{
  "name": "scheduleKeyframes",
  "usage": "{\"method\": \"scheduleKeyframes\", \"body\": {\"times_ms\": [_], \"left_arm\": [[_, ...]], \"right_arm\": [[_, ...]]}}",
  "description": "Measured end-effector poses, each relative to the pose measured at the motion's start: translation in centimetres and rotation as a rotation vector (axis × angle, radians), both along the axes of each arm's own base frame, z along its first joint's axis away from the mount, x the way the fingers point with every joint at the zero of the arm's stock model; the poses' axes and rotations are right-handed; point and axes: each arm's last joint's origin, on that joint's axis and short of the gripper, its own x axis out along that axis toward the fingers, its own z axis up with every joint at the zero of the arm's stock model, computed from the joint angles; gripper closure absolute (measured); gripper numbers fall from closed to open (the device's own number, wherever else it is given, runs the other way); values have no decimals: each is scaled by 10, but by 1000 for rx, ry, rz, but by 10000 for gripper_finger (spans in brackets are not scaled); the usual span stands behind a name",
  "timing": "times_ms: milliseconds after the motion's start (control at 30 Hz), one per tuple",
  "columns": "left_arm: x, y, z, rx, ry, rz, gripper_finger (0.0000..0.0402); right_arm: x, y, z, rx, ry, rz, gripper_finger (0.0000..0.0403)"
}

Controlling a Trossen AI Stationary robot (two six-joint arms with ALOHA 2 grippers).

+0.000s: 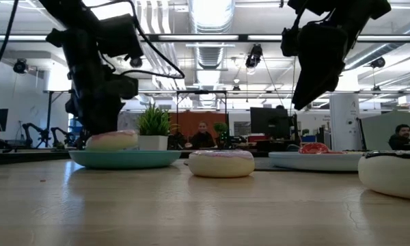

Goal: Pick & Place donuts
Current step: Put the large pink donut on the green plate, then put the large purple donut on the green plate

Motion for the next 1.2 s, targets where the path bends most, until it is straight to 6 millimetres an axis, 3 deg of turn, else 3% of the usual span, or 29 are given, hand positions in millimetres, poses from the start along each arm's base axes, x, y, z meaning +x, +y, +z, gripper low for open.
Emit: {"method": "scheduleKeyframes", "body": {"times_ms": [200,333,467,633,733,867,1033,1200], "left_arm": [[-3,-9,16,-104,-63,-66,252],[-8,-12,32,11,-103,-53,249],[-11,-11,32,51,-76,-51,249],[-12,-11,30,46,-57,-35,249],[-13,-13,32,42,-71,-31,249],[-14,-26,42,41,-132,-93,248],[-20,-56,59,55,-249,-173,248],[-30,-81,62,20,-291,-154,248]], "right_arm": [[3,5,2,23,-33,31,245],[8,7,5,84,-97,45,245],[22,3,18,265,-294,7,245],[37,-5,28,344,-479,-75,246],[43,-5,22,381,-431,-77,246],[59,11,7,413,-315,90,246],[82,31,-22,278,-78,218,246],[114,35,-35,196,-30,291,245]]}}
